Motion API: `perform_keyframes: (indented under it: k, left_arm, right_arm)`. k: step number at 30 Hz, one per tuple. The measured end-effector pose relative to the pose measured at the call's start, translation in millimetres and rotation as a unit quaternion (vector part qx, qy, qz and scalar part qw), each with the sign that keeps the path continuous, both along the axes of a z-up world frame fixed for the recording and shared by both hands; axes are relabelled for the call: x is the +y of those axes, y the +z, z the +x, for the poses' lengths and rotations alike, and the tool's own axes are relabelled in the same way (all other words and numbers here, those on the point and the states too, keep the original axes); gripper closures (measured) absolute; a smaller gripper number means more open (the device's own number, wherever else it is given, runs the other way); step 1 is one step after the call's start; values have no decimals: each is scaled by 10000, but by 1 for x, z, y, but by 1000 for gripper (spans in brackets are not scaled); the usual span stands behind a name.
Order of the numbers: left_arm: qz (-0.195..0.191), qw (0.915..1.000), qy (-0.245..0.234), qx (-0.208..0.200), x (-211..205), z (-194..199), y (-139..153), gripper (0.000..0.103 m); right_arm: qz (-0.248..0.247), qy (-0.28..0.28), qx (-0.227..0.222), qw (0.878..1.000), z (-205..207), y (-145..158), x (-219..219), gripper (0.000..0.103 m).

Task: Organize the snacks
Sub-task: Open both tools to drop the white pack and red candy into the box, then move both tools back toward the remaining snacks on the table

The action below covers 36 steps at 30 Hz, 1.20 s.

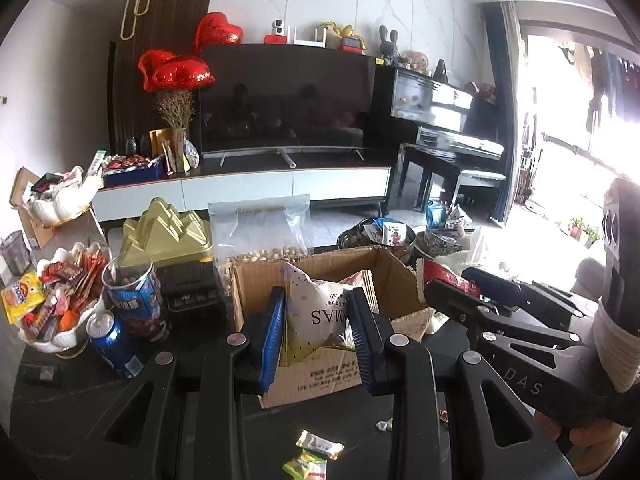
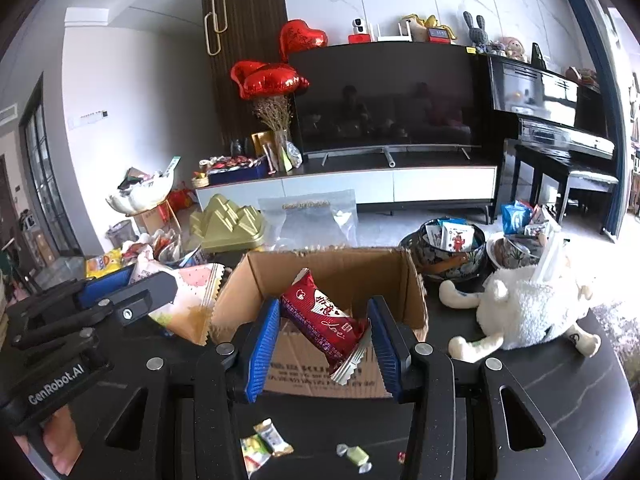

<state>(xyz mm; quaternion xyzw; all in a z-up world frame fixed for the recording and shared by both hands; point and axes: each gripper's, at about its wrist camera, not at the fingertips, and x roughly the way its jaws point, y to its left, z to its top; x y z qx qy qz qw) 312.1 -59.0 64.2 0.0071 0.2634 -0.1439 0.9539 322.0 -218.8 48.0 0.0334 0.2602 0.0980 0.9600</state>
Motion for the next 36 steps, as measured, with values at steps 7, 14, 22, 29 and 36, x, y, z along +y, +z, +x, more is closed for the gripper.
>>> perform_keyframes:
  k: [7,14,22,29,36]
  left_arm:
    - [72,9999,4,154,-1,31,0,71]
    - [180,9993,33,311,-3,62,-12,71]
    - [288,9978,341,490,1,87,-25,48]
    - [538,9968,523,293,9,62,-20,46]
    - [782,9957,465,196,9,33,-11,43]
  right_arm:
    - [-108,47,132,9998,26,5,3,56]
    - [-313,13,230,9992,54,-1,7,56]
    - [-478,-119,331,9982,81,-15,9,40]
    - [-563,-188,351,9976,67,-19,10,36]
    - [-473,-60,267,9985,44,-13,10,35]
